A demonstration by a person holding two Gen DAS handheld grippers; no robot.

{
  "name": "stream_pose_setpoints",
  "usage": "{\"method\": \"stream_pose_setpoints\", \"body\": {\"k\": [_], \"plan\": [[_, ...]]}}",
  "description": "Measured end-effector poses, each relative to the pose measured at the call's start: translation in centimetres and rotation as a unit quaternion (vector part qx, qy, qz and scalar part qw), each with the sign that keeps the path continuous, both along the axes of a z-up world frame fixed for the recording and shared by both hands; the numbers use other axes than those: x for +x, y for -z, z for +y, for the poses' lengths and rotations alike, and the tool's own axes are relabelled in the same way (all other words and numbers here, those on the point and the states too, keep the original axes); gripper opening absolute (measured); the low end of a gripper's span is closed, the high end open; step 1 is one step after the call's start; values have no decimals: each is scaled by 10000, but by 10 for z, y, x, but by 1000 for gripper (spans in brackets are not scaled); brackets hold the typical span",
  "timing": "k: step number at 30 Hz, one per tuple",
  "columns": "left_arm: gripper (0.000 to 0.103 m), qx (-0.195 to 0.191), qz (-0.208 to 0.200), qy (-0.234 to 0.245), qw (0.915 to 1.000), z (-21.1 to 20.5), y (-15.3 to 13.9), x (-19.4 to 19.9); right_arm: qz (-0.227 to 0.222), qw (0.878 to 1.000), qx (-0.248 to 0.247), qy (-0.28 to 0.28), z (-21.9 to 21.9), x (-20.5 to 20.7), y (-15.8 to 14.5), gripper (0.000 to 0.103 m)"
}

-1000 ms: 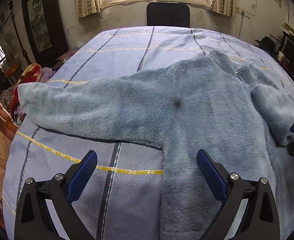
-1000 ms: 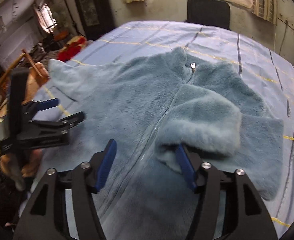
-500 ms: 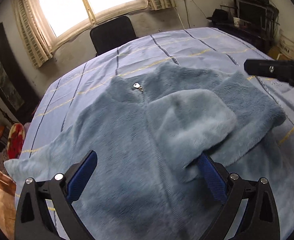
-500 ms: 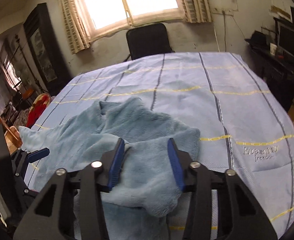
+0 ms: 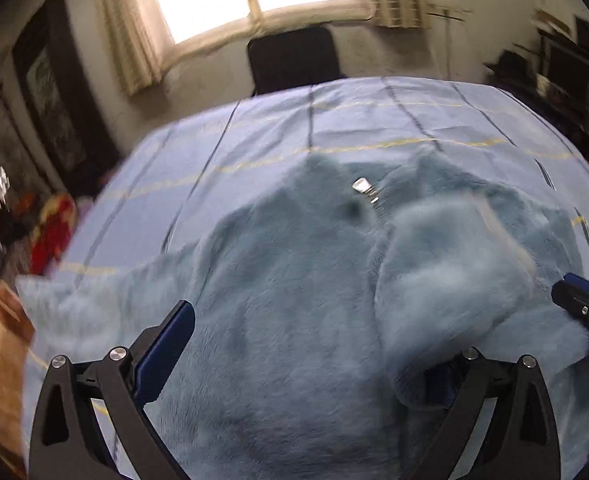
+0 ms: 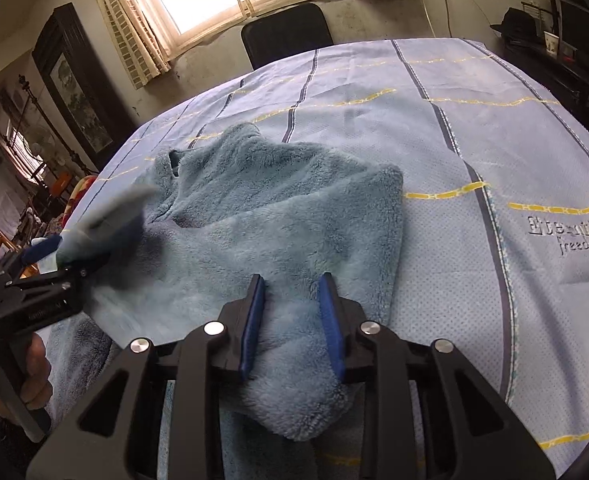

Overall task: Fold large clothes
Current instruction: 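Grasp the other sleeve's grey-trimmed cuff with the left tool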

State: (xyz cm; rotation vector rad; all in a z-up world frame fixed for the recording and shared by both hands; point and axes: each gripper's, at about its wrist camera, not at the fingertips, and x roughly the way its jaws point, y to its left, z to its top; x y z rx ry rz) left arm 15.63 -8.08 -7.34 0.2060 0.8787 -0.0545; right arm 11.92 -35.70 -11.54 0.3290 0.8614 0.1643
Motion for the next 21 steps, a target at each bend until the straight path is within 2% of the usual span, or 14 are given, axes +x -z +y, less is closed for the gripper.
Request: {"method": "stream_pose_setpoints", "body": {"k": [4,5,7,9,12,14,15,17,18,19,20,21], "plan": [[99,-693,333,-314,9965,34,7,1,-30,10000,-43,-23,3,-1,-1,31],[99,-988,407,-249,9940,40,7,0,-28,10000,-51,-29,4,2,0,32],[99,-1332,541,-90,9896,41,9,2,-35,10000,-52,-40,4,2,0,32],[99,-1408,541,62,9885,35,9,2,-35,10000,-49,-40,5,2,0,33],[91,-1156,405,156,9923,23,12,-1,-35,10000,-48,-41,4,2,0,33],[75,-1068,426,185,9932,19,18,1,-35,10000,-44,-41,4,2,0,33],[72,-1048,425,184,9934,20,19,0,-35,10000,-40,-42,4,2,0,33],[55,-966,326,200,9946,21,22,-2,-41,10000,-19,-45,4,3,0,33],[53,-892,259,240,9954,20,21,-3,-53,10000,1,-40,3,3,0,33],[44,-853,199,269,9958,20,20,-6,-66,10000,13,-32,3,2,-1,33],[30,-782,91,318,9964,19,17,-10,-78,10000,25,-15,2,2,-1,33],[22,-682,5,353,9970,17,15,-14,-97,9999,35,6,2,1,-3,33]]}}
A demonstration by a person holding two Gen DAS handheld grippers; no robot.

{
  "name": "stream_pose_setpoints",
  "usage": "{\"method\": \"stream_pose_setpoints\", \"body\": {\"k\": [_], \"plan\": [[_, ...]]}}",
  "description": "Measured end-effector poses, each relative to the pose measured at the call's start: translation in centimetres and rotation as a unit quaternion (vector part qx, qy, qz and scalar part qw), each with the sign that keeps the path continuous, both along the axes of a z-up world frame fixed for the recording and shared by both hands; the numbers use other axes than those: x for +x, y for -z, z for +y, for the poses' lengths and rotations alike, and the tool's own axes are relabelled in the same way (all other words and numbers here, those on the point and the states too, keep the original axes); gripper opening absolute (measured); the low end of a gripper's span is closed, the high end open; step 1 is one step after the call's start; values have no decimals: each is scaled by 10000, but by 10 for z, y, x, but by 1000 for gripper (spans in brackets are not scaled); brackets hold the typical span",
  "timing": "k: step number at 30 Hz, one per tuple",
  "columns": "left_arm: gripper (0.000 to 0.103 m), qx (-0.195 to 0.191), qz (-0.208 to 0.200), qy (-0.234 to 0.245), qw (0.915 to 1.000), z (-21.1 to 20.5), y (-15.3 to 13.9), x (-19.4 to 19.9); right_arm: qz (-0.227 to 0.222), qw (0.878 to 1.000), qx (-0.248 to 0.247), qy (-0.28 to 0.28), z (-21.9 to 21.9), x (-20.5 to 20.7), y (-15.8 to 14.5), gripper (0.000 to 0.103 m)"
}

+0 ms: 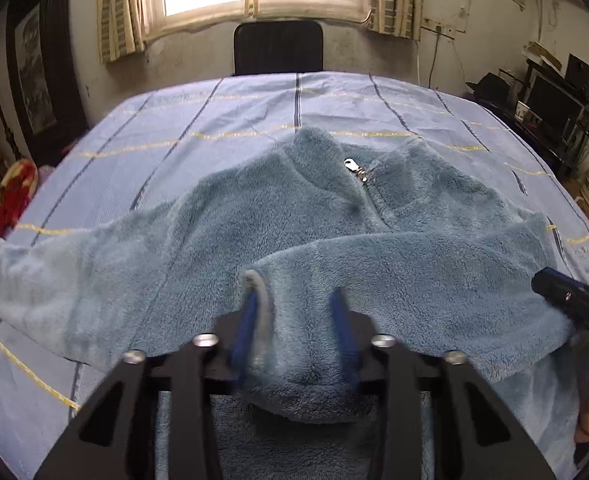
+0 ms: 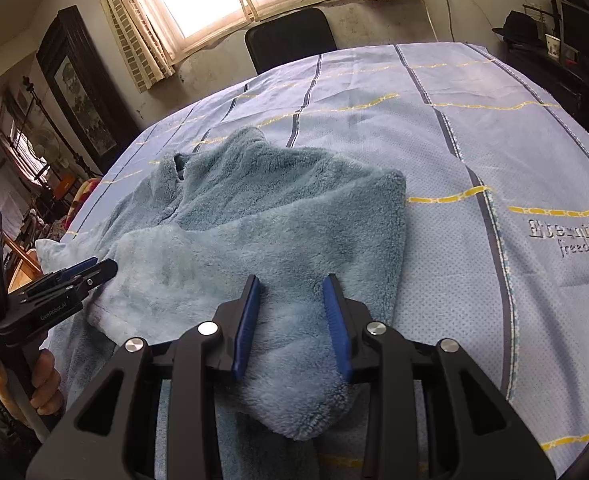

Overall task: Fold large clothes
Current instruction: 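Grasp the other sleeve's grey-trimmed cuff with the left tool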

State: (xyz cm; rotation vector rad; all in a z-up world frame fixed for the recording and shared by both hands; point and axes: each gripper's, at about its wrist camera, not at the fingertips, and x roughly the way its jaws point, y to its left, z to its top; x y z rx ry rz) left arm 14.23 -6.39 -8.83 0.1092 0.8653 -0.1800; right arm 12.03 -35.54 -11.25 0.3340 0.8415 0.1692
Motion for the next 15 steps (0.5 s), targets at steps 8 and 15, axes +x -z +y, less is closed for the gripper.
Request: {"method": "stream_pose_setpoints", "body": {"k": [8,15], "plan": [[18,150,-160,107,9997,-3,-2,-2,-402,9990,-135,135,0,-9,-20,33],[44,190,-134,125,9997,-3,1,-1,-314,9994,-139,-36,9,-8,-15,33]]}}
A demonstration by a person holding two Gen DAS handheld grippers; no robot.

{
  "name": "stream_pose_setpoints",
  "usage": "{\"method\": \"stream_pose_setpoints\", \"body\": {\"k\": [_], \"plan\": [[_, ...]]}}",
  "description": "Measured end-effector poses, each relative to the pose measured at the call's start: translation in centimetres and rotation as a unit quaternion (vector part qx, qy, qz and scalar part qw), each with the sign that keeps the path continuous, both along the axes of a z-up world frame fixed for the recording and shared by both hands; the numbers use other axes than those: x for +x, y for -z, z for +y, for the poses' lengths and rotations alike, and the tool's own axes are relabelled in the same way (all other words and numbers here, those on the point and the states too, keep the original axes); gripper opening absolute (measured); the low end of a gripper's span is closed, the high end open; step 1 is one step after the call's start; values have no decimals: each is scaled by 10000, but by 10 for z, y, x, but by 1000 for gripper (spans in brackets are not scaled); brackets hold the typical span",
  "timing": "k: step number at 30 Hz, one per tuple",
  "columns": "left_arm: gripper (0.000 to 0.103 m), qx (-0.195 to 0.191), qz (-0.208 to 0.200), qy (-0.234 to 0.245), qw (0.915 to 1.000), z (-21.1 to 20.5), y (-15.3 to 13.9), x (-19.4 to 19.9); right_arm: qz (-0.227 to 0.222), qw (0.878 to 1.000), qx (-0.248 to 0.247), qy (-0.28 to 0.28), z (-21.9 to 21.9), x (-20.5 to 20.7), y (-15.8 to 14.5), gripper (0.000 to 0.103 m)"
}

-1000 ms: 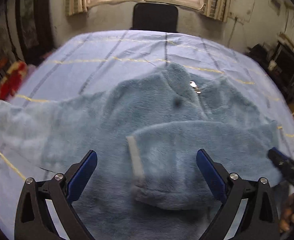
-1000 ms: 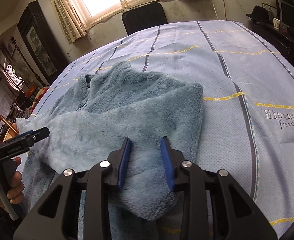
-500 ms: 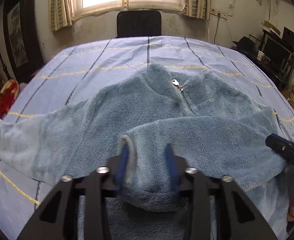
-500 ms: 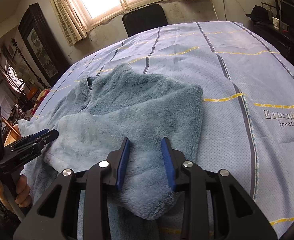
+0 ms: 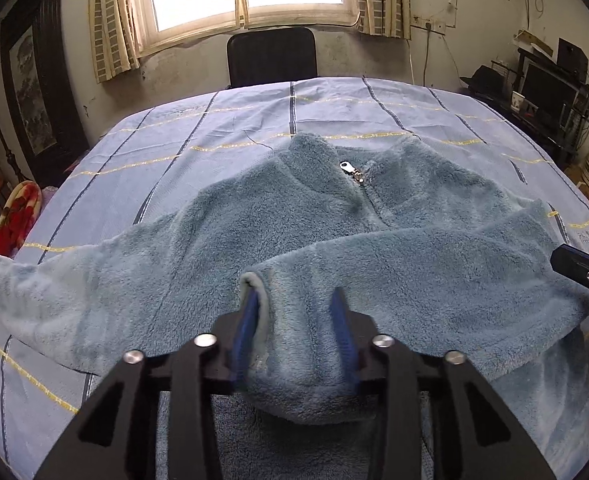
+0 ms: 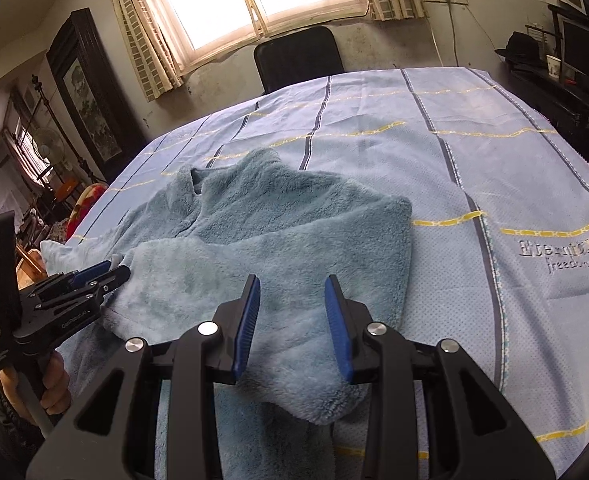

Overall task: Fold large clothes
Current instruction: 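Grasp the other sleeve's grey-trimmed cuff with the left tool, then lift and carry the held sleeve across the jacket front with the left tool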

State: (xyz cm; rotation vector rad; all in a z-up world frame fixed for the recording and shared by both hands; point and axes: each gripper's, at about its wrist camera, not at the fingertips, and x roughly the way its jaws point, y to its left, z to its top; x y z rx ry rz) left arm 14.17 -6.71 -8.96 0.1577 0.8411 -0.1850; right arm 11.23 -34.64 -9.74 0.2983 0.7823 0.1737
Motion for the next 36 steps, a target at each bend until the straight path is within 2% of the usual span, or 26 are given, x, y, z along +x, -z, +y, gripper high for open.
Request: {"method": "stream_pose_setpoints", "body": {"k": [2,14,21,23,24,29,36], "plan": [[61,40,29,6,10000,-1,2,1,17,10000,12,1,0,0,1,33],[60,72,104,47,9999,0,7,3,47,10000,52,34,-1,-1,4,33],[30,94,-27,96,9999,-2,2,-1,38,10000,35,27,-1,-1,3,33],[15,81,-66,74,9999,-1,1,-1,39,10000,33,27,-1,-1,3,33],[12,17,-62,83,9999,1,0,0,37,10000,28,28,-1,-2,3,33],[8,64,-211,105,9997,0,-3,-4,12,10000,-1,12,0,-2,1,33],[8,107,-511,73,9986,-1,-14,-9,-69,10000,-62,-5,1,-3,-2,33]]}}
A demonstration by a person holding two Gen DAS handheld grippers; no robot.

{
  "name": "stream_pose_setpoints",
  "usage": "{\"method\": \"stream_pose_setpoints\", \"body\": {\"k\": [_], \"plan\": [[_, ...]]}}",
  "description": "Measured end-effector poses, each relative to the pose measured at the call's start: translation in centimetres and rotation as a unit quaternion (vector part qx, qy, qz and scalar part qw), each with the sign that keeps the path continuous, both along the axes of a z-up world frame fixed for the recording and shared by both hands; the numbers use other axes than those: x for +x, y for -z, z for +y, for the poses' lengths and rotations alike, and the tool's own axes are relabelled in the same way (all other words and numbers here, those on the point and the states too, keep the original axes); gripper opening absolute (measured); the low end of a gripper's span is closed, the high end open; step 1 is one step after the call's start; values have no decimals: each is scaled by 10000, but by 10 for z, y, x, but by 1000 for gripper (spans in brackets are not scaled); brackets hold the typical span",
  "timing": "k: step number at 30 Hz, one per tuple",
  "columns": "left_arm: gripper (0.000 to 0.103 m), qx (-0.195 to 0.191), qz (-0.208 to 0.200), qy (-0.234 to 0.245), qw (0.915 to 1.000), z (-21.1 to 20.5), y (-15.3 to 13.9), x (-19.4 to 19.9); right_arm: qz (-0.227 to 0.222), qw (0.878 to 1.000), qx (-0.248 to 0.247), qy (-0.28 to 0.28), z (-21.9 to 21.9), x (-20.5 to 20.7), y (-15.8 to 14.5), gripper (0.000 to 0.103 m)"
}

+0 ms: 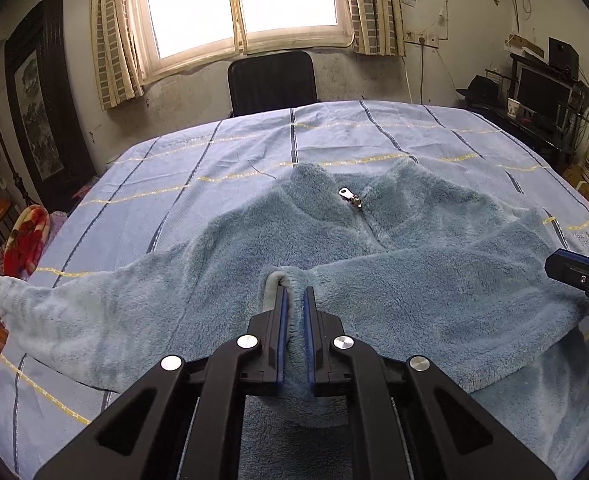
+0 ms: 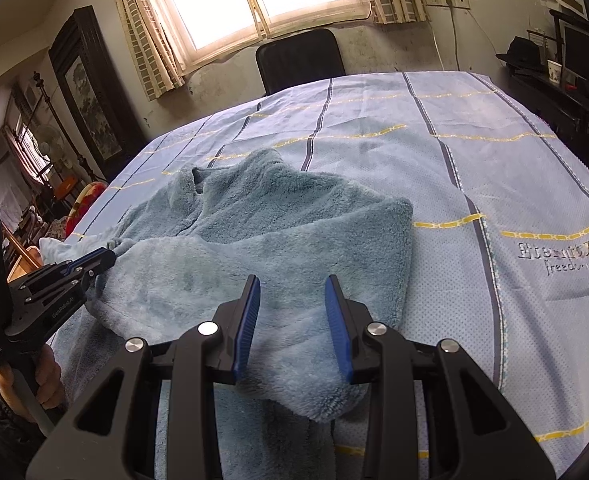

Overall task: Fold large clothes
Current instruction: 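Lift and carry the held sleeve across the jacket front with the left tool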

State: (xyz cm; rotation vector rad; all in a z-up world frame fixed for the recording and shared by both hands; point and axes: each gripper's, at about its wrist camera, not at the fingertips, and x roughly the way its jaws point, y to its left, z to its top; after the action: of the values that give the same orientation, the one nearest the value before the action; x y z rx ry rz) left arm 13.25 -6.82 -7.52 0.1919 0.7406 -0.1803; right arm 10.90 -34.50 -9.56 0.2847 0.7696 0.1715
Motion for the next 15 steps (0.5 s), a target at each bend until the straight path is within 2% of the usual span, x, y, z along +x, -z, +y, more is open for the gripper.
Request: {"method": "stream_pose_setpoints", "body": {"k": [7,9,12,13,14,15], "plan": [[8,149,-389,-305,9987,12,-13,1,-147,9999,23,-16,2,-2,-8,33],[8,113,-227,-397,9989,18,-8,9,-20,10000,-38,-89,6,2,-4,33],[12,-18,287,-377,9989,24,6,21,445,9985,-285,-108,11,10,12,33],[21,0,336,-389,9987,24,9,21,456,9983,-340,-142,11,11,12,33],[37,50,364,-421,9984,24,9,21,477,9979,-401,-159,11,12,12,33],[42,37,334,-427,9985,25,8,20,501,9977,-433,-165,11,12,12,33]]}}
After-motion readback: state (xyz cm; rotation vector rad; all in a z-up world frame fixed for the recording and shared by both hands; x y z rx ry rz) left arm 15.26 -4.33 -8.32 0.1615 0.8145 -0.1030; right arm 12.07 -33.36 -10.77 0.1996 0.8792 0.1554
